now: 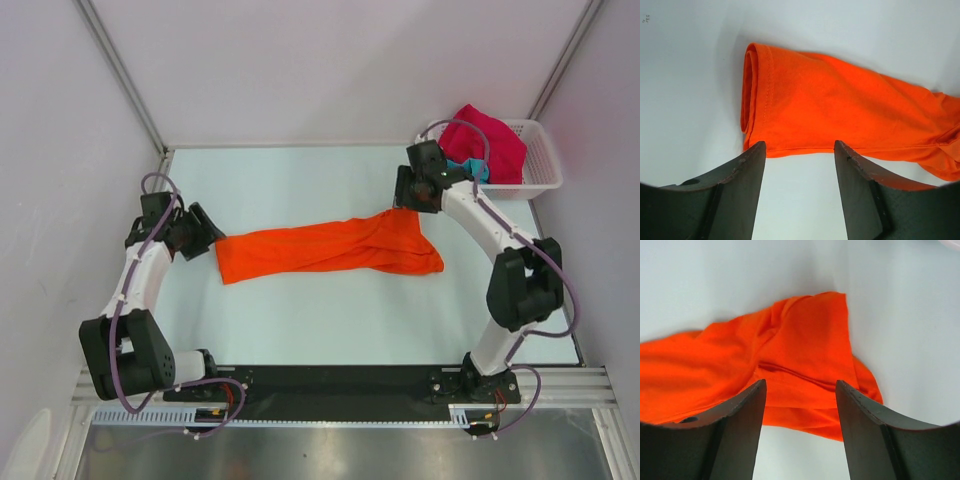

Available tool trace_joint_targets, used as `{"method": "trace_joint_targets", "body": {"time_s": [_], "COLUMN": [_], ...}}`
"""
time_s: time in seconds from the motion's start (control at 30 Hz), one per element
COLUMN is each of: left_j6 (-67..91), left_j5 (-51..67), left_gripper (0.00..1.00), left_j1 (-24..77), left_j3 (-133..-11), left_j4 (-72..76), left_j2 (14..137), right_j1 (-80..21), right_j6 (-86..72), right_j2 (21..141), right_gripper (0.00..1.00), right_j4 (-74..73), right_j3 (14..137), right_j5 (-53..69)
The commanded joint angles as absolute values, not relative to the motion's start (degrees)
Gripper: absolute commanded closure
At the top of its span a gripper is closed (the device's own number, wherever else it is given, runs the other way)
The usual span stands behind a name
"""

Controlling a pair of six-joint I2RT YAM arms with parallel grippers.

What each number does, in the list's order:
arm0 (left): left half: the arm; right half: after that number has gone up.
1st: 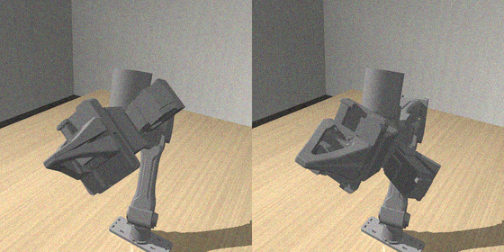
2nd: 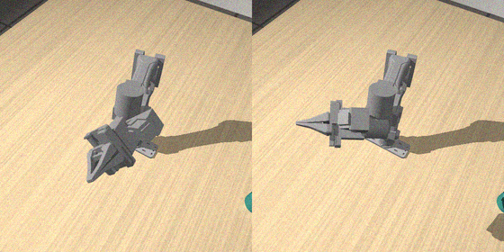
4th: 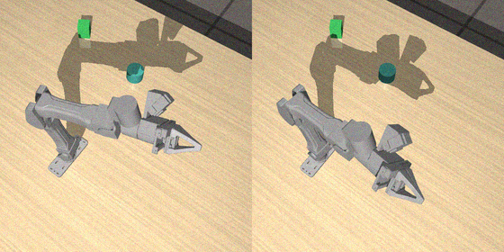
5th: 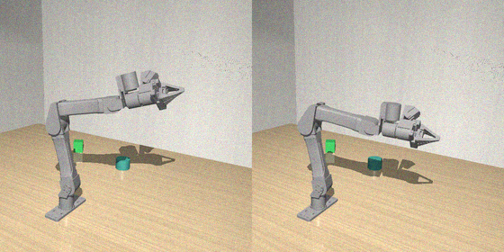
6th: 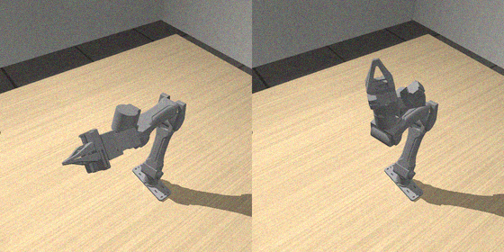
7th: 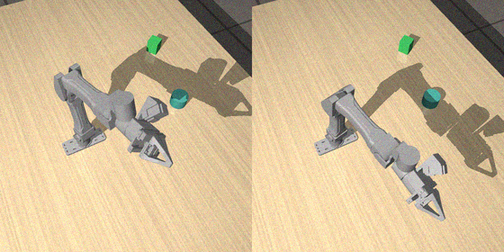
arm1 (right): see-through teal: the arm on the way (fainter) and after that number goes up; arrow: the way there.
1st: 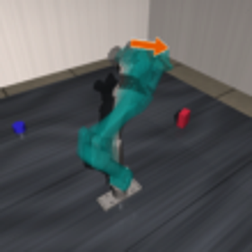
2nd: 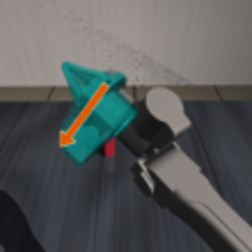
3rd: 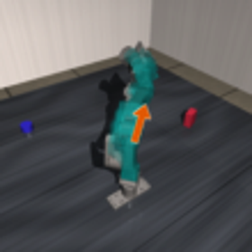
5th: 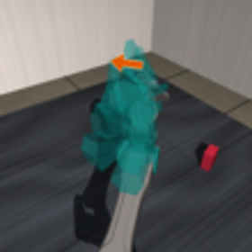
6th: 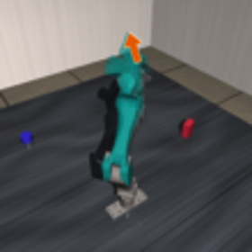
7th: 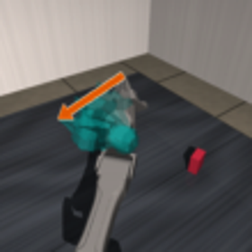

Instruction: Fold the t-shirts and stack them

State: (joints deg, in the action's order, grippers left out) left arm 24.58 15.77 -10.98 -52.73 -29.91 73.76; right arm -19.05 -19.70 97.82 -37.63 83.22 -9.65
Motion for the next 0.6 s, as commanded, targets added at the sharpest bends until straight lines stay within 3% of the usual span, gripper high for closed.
{"method": "trace_joint_targets", "body": {"time_s": [0.0,0.17,0.57], "left_j6": [25.8,25.1,24.6], "left_j5": [18.1,18.1,18.7], "left_gripper": [0.38,0.38,0.38], "left_j1": [-11.0,-11.0,-11.0], "left_j3": [-54.1,-52.7,-52.1], "left_j4": [-27.7,-27.3,-27.1], "left_j2": [74.7,73.8,74.1], "right_j1": [-21.2,-24.2,-25.9], "right_j6": [-19.1,-19.9,-20.8], "right_j2": [105.2,111.0,111.1], "right_gripper": [0.37,0.37,0.4], "right_j4": [-38.2,-39.5,-35.9], "right_j3": [92.4,96.3,88.8], "right_j5": [-8.4,-8.3,-8.6]}}
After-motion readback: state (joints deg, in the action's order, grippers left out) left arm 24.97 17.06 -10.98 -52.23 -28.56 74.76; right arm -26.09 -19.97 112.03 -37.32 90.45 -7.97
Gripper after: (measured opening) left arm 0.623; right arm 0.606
